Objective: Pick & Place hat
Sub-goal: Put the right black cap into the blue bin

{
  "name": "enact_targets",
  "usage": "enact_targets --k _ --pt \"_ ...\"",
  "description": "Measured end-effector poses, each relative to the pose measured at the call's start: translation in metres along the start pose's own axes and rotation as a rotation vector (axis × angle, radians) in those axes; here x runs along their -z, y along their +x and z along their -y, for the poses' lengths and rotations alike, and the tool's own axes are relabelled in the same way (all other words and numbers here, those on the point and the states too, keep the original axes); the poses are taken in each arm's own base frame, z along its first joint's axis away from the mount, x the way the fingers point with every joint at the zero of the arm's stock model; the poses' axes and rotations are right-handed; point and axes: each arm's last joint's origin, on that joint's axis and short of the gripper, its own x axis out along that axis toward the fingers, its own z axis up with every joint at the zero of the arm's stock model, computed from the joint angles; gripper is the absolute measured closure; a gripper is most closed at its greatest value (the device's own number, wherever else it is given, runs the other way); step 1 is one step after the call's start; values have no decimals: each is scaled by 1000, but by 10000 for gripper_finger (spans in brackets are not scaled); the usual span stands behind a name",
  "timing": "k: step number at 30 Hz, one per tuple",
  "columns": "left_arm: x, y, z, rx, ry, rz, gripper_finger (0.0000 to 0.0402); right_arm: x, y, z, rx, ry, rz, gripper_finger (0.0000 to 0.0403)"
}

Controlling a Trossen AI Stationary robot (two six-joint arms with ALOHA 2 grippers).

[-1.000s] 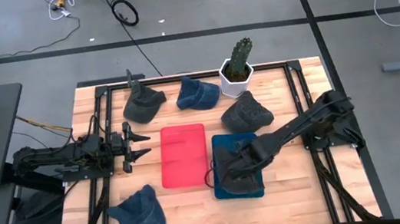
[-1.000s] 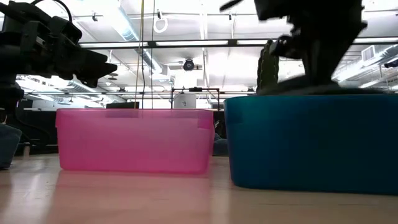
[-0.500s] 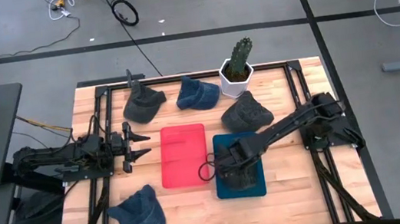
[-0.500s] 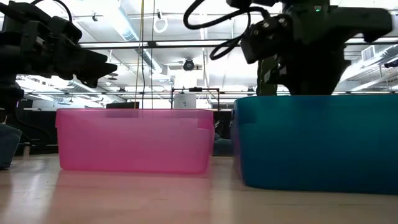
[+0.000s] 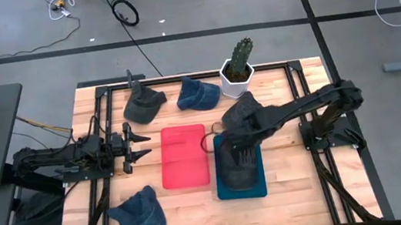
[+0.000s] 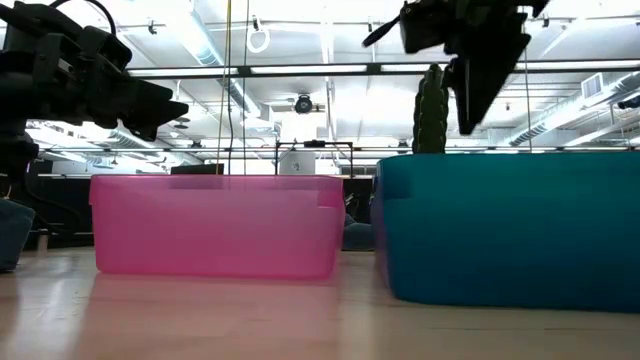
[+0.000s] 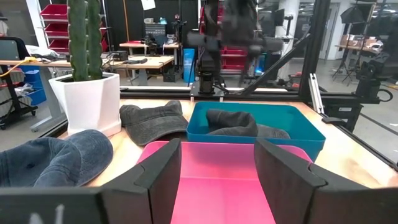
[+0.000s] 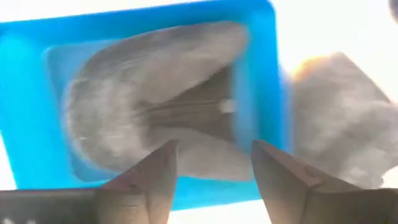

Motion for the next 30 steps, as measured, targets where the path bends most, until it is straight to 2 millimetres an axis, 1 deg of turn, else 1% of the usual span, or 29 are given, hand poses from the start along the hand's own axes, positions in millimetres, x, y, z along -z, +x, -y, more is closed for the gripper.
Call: enact_targets --k 3,5,8,11,15,18,25,27,30 --pt "0 0 0 0 0 0 195 0 -12 17 99 119 70 178" --pt "0 0 0 0 0 0 195 -2 -15 30 130 222 95 171" --pt "0 0 0 0 0 0 195 -5 -13 49 145 340 87 168" --pt "0 0 0 0 0 0 195 -6 -9 70 171 386 54 167" --pt "0 0 0 0 0 0 195 -4 3 97 175 417 5 167" --pt "0 0 0 0 0 0 195 2 18 112 156 445 -32 167" --pt "0 0 0 0 0 0 195 21 61 133 133 502 -69 167" --pt "0 0 0 0 0 0 195 26 70 136 106 509 -83 167" --pt "0 0 0 0 0 0 195 28 80 139 86 514 -48 167"
